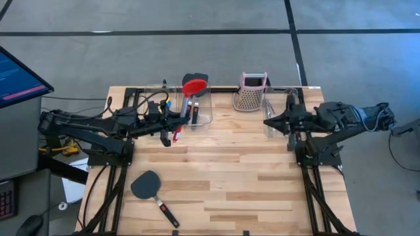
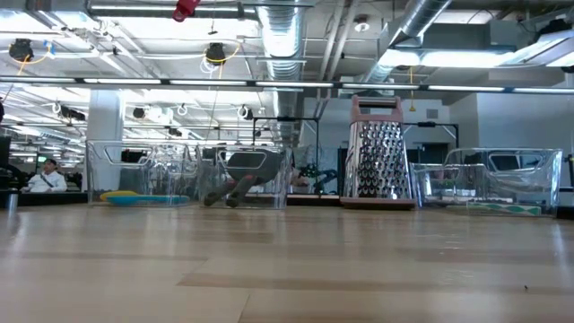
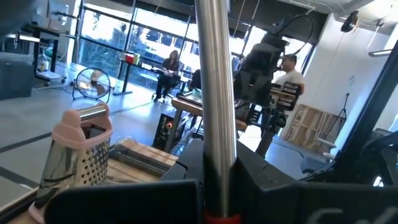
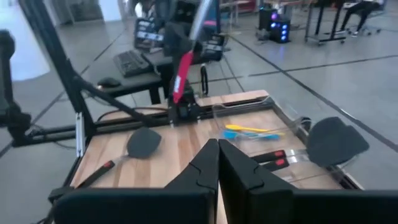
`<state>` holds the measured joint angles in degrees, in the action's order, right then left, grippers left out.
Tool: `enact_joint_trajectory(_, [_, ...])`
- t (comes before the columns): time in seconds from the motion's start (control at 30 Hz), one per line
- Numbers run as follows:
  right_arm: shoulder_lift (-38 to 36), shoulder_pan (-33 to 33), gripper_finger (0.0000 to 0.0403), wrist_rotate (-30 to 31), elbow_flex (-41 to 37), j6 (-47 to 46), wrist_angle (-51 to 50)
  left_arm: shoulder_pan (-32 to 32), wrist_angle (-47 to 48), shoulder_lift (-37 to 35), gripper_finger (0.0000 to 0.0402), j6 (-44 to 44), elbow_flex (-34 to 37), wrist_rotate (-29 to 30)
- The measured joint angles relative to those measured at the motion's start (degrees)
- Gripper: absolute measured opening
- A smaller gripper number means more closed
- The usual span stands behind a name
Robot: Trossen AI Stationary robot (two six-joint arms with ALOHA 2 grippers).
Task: Pick & Place Kitchen Items
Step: Put the red serving spoon into the left transparent bin
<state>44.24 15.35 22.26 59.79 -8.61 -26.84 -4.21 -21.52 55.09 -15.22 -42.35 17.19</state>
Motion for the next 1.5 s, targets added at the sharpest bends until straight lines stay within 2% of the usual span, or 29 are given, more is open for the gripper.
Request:
enact_joint_trajectory(0.17, [-4.61, -1.85, 0.0002, 0.24, -5.28, -1.82, 2.55, 0.39, 0.11, 0.00, 0.0016, 1.53, 0.00, 1.81])
enact_joint_trajectory(0.3, [-6.23, -3.07, 0.0004, 0.23, -8.87, -3.61, 4.62, 0.83, 0.72, -0.18, 0.0016, 3.77, 0.00, 7.99])
enact_joint_trajectory(0.57, [-5.45, -4.27, 0.0005, 0.25, -12.23, -5.00, 8.55, 6.46, 12.57, -1.25, 0.0015, 2.99, -0.02, 24.28])
enact_joint_trajectory(0.7, [-4.67, -4.27, 0.0004, 0.25, -12.27, -5.00, 9.01, 10.25, 16.36, -1.18, 0.0015, 2.82, -0.02, 26.92])
enact_joint_trajectory(0.9, [-4.54, -4.27, 0.0005, 0.27, -12.27, -5.00, 9.01, 17.37, 23.39, -1.21, 0.0017, 2.23, -0.02, 26.30])
enact_joint_trajectory(1.13, [-4.54, -4.25, 0.0004, 0.27, -12.27, -5.00, 8.91, 27.63, 31.41, -1.16, 0.0015, -1.65, -0.02, 17.13])
enact_joint_trajectory(1.37, [-4.54, -4.23, 0.0004, 0.27, -12.27, -5.00, 8.88, 36.80, 32.06, -1.16, 0.0015, 0.05, 0.22, 7.84])
enact_joint_trajectory(1.5, [-4.55, -4.22, 0.0005, 0.27, -12.27, -5.00, 8.86, 41.74, 32.14, -1.26, 0.0015, -0.05, 3.73, 2.25])
